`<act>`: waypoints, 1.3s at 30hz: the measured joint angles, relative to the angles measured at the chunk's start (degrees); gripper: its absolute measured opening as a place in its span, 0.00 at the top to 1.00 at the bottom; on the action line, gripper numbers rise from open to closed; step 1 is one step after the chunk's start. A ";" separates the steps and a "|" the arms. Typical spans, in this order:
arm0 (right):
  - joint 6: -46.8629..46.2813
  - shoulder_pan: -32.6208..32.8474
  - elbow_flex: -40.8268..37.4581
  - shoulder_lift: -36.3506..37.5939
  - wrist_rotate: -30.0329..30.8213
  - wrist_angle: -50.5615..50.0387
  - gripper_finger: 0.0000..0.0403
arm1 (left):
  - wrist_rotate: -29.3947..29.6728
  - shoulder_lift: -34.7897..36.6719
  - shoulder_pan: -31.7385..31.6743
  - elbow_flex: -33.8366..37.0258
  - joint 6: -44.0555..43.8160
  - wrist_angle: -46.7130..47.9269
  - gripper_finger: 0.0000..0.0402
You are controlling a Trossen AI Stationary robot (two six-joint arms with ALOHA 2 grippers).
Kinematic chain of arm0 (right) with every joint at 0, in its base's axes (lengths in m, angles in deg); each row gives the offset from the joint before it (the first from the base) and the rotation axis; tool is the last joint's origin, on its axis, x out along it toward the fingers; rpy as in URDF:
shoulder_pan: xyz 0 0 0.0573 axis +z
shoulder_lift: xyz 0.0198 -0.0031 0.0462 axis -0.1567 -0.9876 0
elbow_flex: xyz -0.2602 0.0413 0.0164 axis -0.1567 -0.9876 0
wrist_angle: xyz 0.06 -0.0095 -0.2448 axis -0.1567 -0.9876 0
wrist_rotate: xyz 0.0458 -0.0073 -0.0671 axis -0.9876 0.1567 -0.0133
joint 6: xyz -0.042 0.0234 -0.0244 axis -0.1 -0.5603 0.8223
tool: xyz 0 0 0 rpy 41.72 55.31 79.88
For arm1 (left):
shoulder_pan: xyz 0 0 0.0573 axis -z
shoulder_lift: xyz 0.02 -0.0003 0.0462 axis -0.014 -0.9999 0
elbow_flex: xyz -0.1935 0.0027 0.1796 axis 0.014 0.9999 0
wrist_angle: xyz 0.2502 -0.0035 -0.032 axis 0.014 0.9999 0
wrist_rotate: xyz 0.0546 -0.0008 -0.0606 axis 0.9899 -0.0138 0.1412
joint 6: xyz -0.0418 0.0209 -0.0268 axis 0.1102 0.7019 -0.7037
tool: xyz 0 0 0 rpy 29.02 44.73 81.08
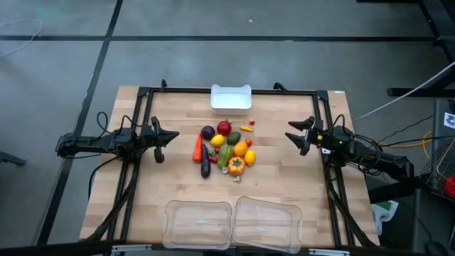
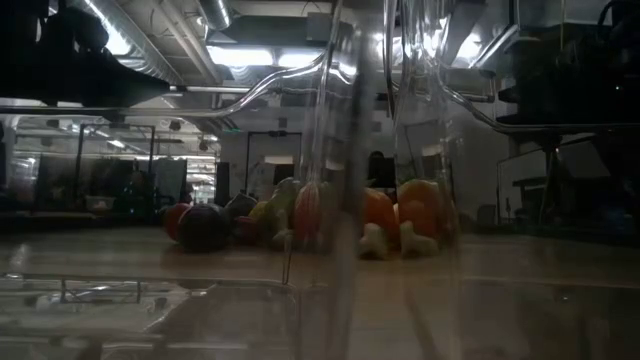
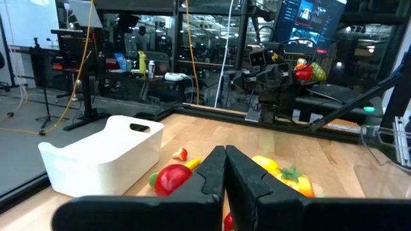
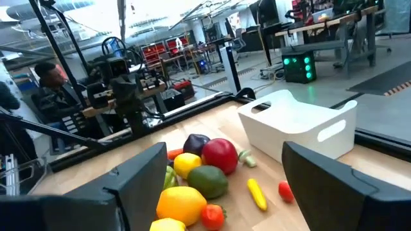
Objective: Sort produce into baskets
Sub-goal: Put the carrot into the left transparent bin
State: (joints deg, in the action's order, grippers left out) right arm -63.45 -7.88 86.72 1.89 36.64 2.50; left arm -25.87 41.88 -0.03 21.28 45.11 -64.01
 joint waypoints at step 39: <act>0.09 0.01 -0.01 0.00 1.33 -0.12 0.24 | 9.99 -8.03 -0.06 -0.58 -30.32 -14.38 0.58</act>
State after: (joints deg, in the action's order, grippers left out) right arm -63.36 -7.87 86.71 1.89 37.97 2.38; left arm -15.88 33.84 -0.09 20.70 14.79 -78.39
